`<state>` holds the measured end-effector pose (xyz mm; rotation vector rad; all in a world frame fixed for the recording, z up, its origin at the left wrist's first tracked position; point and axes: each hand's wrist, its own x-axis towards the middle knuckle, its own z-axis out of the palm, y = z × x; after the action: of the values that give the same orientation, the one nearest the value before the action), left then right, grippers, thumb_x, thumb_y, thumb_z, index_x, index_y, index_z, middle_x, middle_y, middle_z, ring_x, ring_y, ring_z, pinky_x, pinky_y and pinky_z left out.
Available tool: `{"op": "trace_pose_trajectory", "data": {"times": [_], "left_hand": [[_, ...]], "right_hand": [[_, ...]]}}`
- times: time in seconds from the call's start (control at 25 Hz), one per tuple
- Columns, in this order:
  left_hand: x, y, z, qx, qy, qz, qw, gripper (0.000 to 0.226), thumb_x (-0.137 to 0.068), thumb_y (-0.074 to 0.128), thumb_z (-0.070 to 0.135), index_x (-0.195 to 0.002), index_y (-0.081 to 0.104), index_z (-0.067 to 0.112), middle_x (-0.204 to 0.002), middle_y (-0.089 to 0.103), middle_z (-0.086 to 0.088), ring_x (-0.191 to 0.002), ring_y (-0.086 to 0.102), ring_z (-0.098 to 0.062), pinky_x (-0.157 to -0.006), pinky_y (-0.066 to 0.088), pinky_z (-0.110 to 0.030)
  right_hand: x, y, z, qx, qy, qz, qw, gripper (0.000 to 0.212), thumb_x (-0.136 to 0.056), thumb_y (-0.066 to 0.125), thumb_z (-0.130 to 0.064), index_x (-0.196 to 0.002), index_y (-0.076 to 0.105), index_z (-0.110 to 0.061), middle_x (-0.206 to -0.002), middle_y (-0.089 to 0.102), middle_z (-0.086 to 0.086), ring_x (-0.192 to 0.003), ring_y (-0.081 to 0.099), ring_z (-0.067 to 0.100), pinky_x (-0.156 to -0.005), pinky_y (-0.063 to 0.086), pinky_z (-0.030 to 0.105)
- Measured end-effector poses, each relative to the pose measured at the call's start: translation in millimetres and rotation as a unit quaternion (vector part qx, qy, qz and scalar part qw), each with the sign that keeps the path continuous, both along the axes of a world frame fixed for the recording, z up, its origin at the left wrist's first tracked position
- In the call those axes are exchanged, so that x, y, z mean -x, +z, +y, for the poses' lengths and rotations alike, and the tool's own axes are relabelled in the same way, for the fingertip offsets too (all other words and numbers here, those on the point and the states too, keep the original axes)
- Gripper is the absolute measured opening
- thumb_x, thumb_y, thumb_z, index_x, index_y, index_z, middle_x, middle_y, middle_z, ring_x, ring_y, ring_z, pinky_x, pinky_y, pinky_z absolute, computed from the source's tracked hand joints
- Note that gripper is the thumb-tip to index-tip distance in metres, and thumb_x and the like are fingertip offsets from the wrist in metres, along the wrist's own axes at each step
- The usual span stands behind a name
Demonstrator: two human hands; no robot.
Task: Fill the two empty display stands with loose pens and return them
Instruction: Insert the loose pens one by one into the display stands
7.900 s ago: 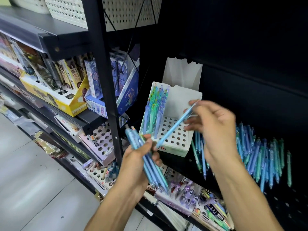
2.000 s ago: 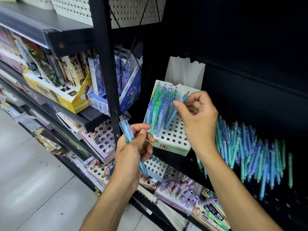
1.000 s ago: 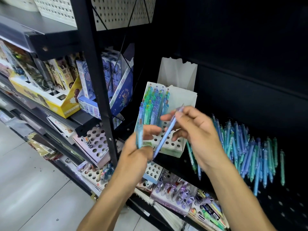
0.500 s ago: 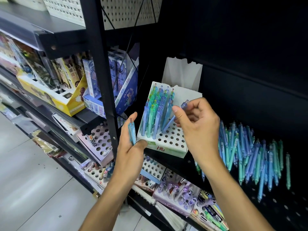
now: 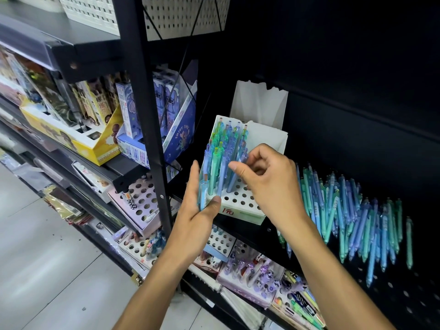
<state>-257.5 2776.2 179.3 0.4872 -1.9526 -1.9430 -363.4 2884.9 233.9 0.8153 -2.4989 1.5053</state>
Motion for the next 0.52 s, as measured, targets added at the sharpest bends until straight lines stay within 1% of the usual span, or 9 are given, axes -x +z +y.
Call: {"op": "trace_pose_trajectory", "data": {"times": [0.12,0.24,0.28,0.36,0.4,0.48,0.52], "left_hand": [[1,-3,0,0.016,-0.009,-0.003,1.0,0.08,-0.102,0.053,0.014,-0.145,0.009,0.066,-0.158,0.019,0.032,-0.147,0.018,0.004,-0.123,0.019,-0.043],[1,-5,1,0.013,-0.015,-0.005,1.0,0.079,-0.101,0.052,0.012,-0.147,0.011,0.062,-0.156,0.019,0.037,-0.145,0.018,0.007,-0.123,0.019,-0.042],[1,-5,0,0.014,-0.017,-0.004,1.0,0.079,-0.101,0.052,0.012,-0.148,0.011,0.061,-0.156,0.02,0.037,-0.145,0.019,0.008,-0.123,0.019,-0.041],[1,-7,-1,0.025,-0.021,-0.001,0.999,0.08,-0.101,0.052,0.01,-0.149,0.012,0.06,-0.156,0.021,0.035,-0.145,0.019,0.009,-0.124,0.019,-0.041],[2,-8,-2,0.029,-0.023,0.0,0.999,0.08,-0.101,0.052,0.009,-0.15,0.012,0.058,-0.157,0.022,0.034,-0.145,0.019,0.009,-0.124,0.019,-0.041],[1,-9,-1,0.032,-0.024,-0.004,0.999,0.08,-0.101,0.052,0.009,-0.151,0.012,0.058,-0.156,0.021,0.035,-0.144,0.018,0.01,-0.123,0.019,-0.041],[1,-9,-1,0.033,-0.023,-0.008,0.999,0.08,-0.101,0.052,0.01,-0.15,0.011,0.058,-0.156,0.02,0.037,-0.144,0.018,0.011,-0.123,0.019,-0.04]], "right_hand": [[2,-4,-1,0.033,-0.005,-0.014,0.999,0.029,-0.081,0.08,-0.034,-0.073,0.06,-0.014,-0.06,0.064,-0.002,-0.057,0.064,0.018,-0.06,0.057,0.039],[7,-12,-6,0.108,-0.039,-0.041,0.993,0.025,-0.083,0.079,-0.03,-0.079,0.063,-0.011,-0.069,0.07,0.001,-0.065,0.069,0.021,-0.063,0.058,0.044],[8,-14,-6,0.108,-0.037,-0.03,0.993,0.023,-0.083,0.079,-0.028,-0.08,0.064,-0.01,-0.069,0.069,0.0,-0.065,0.068,0.018,-0.063,0.058,0.043],[8,-19,-7,0.072,-0.014,0.007,0.997,0.02,-0.084,0.078,-0.024,-0.079,0.064,-0.01,-0.067,0.067,-0.004,-0.061,0.063,0.012,-0.06,0.057,0.038],[6,-21,-9,0.06,-0.006,0.018,0.998,0.02,-0.084,0.077,-0.022,-0.078,0.064,-0.009,-0.065,0.065,-0.004,-0.058,0.06,0.012,-0.058,0.055,0.036],[6,-23,-9,0.052,-0.014,0.027,0.998,0.023,-0.085,0.077,-0.023,-0.076,0.062,-0.009,-0.063,0.063,-0.004,-0.056,0.057,0.012,-0.055,0.053,0.033],[5,-23,-8,0.046,-0.032,0.046,0.997,0.023,-0.087,0.075,-0.027,-0.078,0.061,-0.01,-0.065,0.062,-0.006,-0.056,0.057,0.008,-0.054,0.052,0.028]]}}
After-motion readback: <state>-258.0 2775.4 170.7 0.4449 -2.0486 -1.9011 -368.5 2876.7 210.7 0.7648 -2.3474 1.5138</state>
